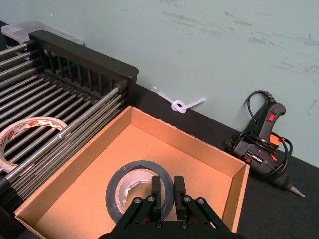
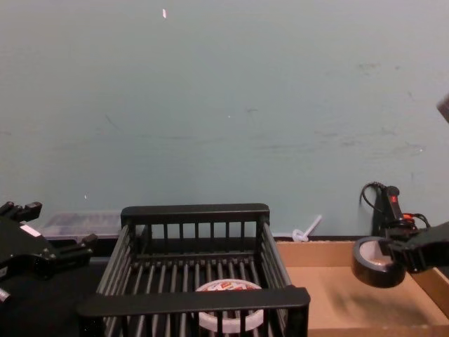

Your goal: Pick up the white tape and place it into the black box , Pick up the silver tape and place it into the brown box.

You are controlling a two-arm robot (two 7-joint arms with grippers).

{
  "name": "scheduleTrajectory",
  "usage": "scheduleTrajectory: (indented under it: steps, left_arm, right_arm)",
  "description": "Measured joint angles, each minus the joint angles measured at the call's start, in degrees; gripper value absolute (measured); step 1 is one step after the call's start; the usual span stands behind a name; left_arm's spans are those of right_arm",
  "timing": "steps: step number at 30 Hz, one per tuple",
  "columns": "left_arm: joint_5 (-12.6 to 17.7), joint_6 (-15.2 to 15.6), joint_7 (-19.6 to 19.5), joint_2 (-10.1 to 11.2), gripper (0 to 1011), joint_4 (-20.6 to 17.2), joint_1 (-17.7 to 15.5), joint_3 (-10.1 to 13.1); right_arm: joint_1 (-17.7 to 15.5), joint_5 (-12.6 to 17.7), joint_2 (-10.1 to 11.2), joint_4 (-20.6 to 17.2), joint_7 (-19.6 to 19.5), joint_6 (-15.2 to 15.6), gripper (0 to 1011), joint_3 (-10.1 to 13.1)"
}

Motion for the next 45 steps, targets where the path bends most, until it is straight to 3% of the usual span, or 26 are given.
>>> scheduleTrajectory:
  steps: [11, 37, 45]
  left_arm:
    - [0.0, 0.0, 0.0, 0.0, 1001, 0.0, 0.0, 0.0]
    - [0.0, 0.0, 0.0, 0.0, 1001, 0.0, 0.0, 0.0]
    - [0.0, 0.0, 0.0, 0.0, 1001, 0.0, 0.0, 0.0]
  right_arm:
    - [-0.07, 0.06, 0.15, -0.28, 0.02, 0.0, 179, -0.02]
    - [-0.14, 0.17, 0.25, -0.47, 0.02, 0.08, 978, -0.08]
    - [-0.32, 0.12, 0.11, -0.53, 0.08, -0.05, 1002, 0.14]
